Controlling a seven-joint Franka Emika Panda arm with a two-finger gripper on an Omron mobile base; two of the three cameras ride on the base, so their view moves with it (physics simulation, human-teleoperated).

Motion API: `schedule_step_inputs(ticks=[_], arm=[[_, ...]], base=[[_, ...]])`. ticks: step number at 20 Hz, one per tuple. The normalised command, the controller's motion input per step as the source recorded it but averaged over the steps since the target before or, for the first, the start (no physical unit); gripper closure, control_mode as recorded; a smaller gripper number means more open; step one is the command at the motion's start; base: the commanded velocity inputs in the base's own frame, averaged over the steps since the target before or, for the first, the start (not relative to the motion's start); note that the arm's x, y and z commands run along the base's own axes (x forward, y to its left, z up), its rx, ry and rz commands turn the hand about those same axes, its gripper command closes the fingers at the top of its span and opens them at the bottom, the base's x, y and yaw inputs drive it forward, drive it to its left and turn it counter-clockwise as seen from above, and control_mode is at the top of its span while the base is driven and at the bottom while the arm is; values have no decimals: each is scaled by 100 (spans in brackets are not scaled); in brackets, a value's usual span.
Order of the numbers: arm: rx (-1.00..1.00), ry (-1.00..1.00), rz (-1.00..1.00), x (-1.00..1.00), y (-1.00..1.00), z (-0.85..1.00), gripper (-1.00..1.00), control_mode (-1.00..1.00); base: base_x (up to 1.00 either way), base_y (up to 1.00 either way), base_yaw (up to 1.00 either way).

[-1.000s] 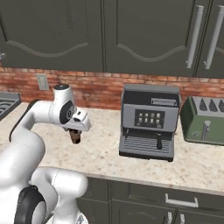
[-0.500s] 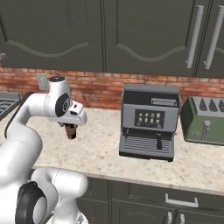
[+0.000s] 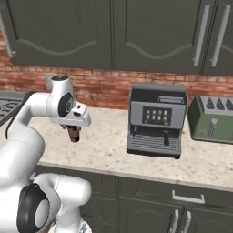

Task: Move the drinks to the dining counter.

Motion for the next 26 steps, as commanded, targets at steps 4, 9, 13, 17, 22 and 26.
schedule_step_inputs(ticks=[4, 9, 13, 17, 22, 26], arm=[[0, 0, 0, 0, 0, 0, 100, 100], [0, 0, 0, 0, 0, 0, 100, 100], [0, 0, 0, 0, 0, 0, 100, 100], [0, 0, 0, 0, 0, 0, 100, 100], [0, 0, 0, 0, 0, 0, 100, 100], [0, 0, 0, 0, 0, 0, 100, 100]], base=[[-100, 65, 13], [-97, 100, 39], [-43, 100, 73], [-32, 100, 80], [-20, 100, 79], [-7, 99, 76]])
